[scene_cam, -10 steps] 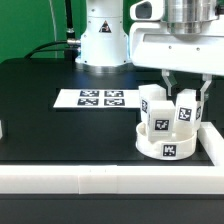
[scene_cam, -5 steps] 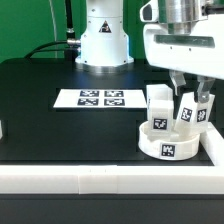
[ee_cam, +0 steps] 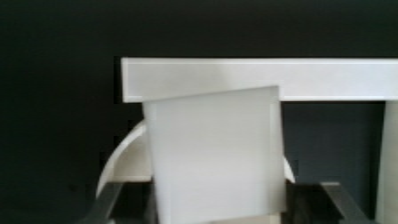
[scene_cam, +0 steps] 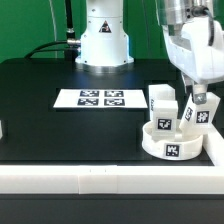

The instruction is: Assemble stool

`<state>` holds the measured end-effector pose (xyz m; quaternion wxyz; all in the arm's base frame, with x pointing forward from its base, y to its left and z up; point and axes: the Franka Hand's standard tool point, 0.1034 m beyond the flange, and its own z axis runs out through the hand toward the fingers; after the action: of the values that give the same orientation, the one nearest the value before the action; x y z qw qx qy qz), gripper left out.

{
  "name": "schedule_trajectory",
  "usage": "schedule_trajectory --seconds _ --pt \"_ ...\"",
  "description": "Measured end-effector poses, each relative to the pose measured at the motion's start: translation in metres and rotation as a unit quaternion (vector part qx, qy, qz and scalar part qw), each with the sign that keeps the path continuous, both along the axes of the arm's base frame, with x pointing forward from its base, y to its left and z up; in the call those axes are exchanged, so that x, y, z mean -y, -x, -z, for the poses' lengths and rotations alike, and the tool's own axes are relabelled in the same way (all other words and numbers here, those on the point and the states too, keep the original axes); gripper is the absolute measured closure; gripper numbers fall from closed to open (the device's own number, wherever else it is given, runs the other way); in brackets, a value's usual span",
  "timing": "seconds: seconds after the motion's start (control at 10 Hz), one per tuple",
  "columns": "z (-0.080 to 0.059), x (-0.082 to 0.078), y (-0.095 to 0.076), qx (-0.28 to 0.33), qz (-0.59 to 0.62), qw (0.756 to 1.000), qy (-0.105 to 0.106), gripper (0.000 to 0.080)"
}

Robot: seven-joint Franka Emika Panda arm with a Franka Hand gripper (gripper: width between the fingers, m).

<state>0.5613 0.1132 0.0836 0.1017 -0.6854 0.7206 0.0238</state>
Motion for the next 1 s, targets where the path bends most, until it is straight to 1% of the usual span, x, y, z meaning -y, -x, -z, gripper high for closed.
schedule_trajectory --seconds 0.3,0.4,0.5,0.7,1.0 --pt "-0.0007 -0.0021 -0.0005 -0.016 0.101 0.995 -0.017 0.0462" --pt "-0.0007 -0.0035 -0.0002 -0.024 0.142 0.989 -0.023 0.0462" --pt "-0.0007 -0.0039 -0.0002 -0.026 0.157 0.987 -0.025 0.0462" --pt "-0.0010 -0.0034 -0.0007 -0.037 0.220 0.974 -0.034 0.0462" --pt "-0.0013 -0.0016 -0.0014 -0.042 0.253 0.966 -0.039 0.0462"
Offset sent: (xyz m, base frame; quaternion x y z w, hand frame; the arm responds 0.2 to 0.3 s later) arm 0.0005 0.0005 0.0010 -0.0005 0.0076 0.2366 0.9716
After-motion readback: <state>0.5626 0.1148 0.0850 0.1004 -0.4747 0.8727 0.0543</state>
